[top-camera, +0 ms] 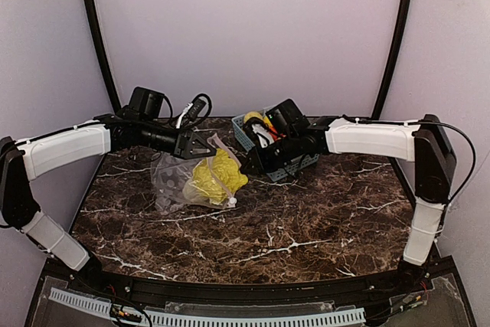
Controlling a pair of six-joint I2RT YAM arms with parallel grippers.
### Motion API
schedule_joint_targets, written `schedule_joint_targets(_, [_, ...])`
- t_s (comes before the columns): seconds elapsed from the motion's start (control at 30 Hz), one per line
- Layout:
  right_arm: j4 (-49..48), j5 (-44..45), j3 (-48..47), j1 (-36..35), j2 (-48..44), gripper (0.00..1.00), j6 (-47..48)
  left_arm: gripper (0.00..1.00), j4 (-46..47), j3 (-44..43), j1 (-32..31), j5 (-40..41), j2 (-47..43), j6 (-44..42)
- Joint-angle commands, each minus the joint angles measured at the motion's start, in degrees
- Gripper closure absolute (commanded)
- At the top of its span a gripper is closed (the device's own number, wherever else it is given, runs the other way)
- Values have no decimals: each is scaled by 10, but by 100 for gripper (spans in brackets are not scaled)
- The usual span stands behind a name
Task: Place the food in the zip-top bag and seal the zipper
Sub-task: Place the fake vegetable in the zipper food storage bag.
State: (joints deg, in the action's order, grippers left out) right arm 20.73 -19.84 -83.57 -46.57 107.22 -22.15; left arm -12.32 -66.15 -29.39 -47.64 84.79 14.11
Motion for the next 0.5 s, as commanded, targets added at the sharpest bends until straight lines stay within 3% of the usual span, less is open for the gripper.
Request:
schedule_joint_targets(0.0, [-12,-10,-17,9,13,77,-3,99,1,-1,4,-2,-3,-4])
schedule_joint_targets(0.47, [-29,-34,-31,14,40,87,-1,99,-3,-2,4,-3,3,-6])
